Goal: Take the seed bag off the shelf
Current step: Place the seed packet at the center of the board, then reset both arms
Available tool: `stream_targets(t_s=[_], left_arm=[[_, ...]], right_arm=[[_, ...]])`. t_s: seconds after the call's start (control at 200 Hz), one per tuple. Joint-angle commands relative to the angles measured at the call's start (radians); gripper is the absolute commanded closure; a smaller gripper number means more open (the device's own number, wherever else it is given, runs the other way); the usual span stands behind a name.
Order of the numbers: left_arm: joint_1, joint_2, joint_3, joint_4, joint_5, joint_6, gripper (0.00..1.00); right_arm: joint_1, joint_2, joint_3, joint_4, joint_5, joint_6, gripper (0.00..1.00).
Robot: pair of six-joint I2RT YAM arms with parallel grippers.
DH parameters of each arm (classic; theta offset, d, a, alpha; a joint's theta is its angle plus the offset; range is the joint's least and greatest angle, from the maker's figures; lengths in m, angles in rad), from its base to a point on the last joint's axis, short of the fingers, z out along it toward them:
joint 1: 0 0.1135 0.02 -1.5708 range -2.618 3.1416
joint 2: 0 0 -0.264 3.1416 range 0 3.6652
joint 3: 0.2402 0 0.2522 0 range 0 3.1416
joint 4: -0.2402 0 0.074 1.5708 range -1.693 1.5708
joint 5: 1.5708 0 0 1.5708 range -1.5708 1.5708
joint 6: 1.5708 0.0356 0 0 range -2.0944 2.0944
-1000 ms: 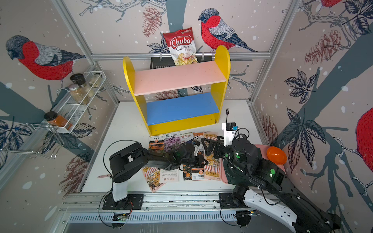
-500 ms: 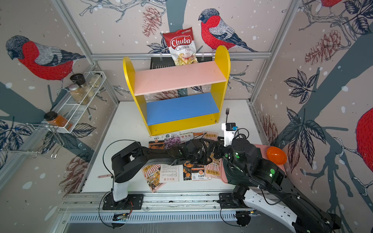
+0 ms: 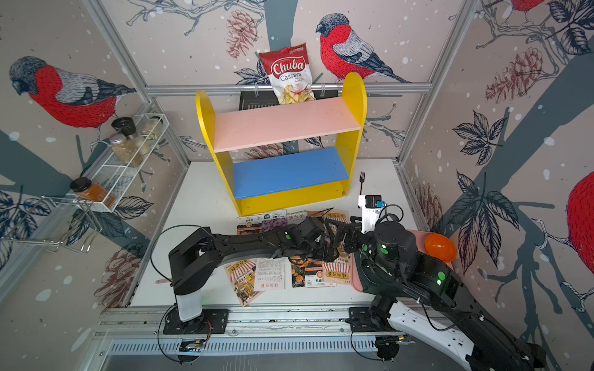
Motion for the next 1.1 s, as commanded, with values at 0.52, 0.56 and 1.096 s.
stream_targets(t_s=[0.52, 0.56, 1.096], left_arm=[[0.190, -0.658, -0.334, -0.125, -0.252, 0.224, 0.03], [0.212, -0.724, -0.357, -0.123, -0.285, 0.247, 0.03], [0.741, -1.015, -0.543, -0.106, -0.338, 0.337, 0.04]], right_arm=[[-0.004, -0.025, -0.092, 0.117, 0.126, -0.110, 0.00], [-0.009, -0.013, -0.108, 0.143, 0.139, -0.127, 0.00], [-0.440, -0.024, -0.361, 0.502, -0.045, -0.282, 0.00]])
